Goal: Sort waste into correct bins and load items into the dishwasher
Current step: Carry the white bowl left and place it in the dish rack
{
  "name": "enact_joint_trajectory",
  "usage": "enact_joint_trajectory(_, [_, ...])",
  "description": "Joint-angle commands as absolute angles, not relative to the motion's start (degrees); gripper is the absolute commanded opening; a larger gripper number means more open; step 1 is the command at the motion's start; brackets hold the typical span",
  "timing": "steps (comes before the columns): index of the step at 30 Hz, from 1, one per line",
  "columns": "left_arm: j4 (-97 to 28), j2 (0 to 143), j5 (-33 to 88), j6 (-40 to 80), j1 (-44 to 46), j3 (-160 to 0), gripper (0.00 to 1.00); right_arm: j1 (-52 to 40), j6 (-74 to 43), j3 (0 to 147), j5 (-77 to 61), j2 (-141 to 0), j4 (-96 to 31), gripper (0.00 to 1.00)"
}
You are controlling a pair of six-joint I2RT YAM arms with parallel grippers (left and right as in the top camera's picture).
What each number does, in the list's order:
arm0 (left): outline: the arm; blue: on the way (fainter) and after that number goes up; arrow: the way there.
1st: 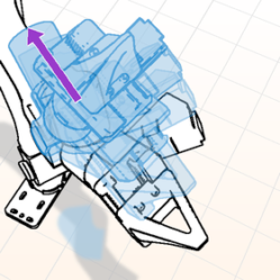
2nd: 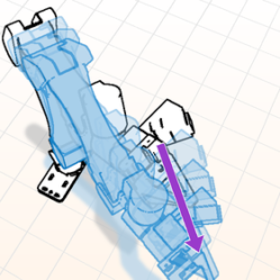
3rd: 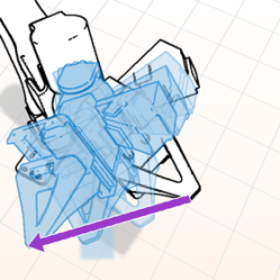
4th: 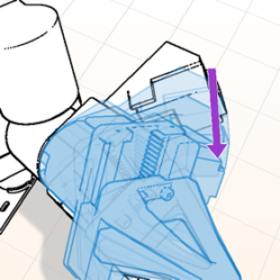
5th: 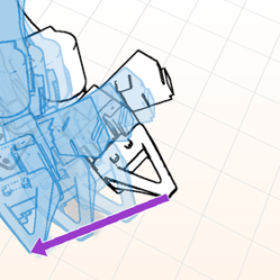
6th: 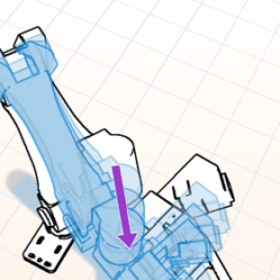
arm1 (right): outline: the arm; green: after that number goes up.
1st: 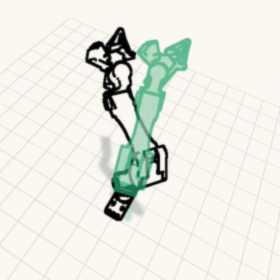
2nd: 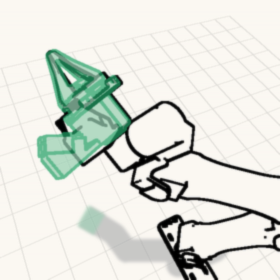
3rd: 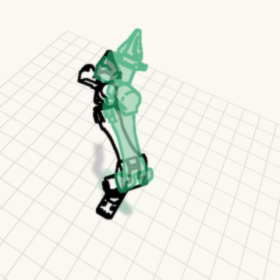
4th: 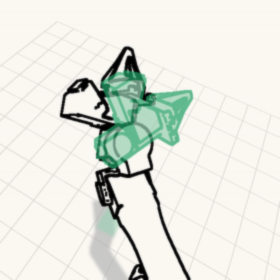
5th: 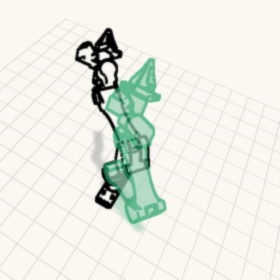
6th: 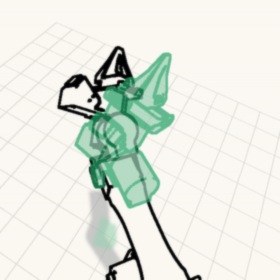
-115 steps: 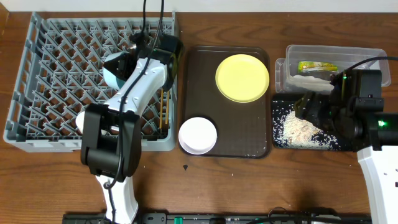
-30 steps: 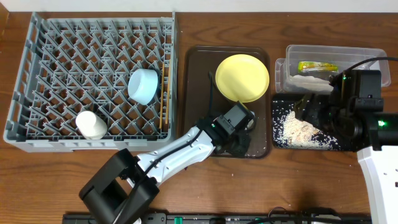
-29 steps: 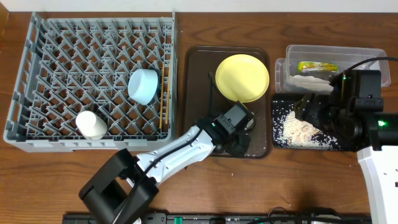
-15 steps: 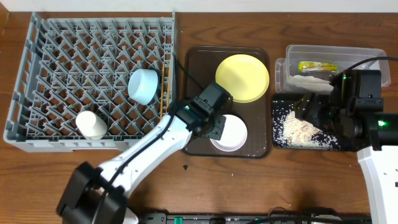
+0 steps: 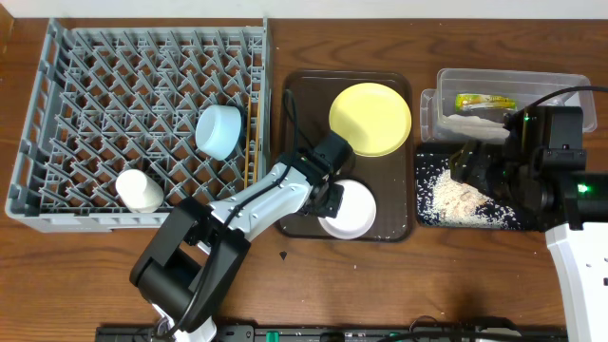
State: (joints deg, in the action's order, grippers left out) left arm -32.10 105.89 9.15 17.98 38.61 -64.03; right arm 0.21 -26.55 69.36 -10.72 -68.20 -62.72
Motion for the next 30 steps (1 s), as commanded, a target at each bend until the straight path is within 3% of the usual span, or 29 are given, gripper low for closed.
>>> enact_joint_trajectory(1, [-32.8,104.8,9.9,17.5,38.2,-64.1,0.08,0.4,-26.1,69.6,-11.0,-67.7,-62.5,0.73])
enact_joint_trajectory(5, [-37.9,99.9,5.3,17.4,36.5,-67.2,0.08,0.4,-26.1,69.6,-11.0,-67.7,-62.6,0.73])
enact_joint_trajectory(10, [-43.5,90.8,-11.3,14.0,34.0,-71.2,0.07,0.4,-26.1,69.6,-11.0,-67.7,-62.5,0.73])
enact_joint_trajectory(21, [-45.5,83.2,-69.5,5.8,28.3,-71.2,0.07,0.4,-26.1,69.6,-11.0,-67.7,-62.6,0.73])
enact_joint_trajectory(24, [-43.8,84.1,-75.8,4.9,23.9,-71.2,0.07,0.4,-26.1,69.6,-11.0,-67.7,-62.5,0.73])
enact_joint_trajectory(30, [-38.0,87.3,-75.9,1.7,13.3,-71.1,0.07,0.4,-26.1,69.6,-11.0,-67.7,-62.6,0.73])
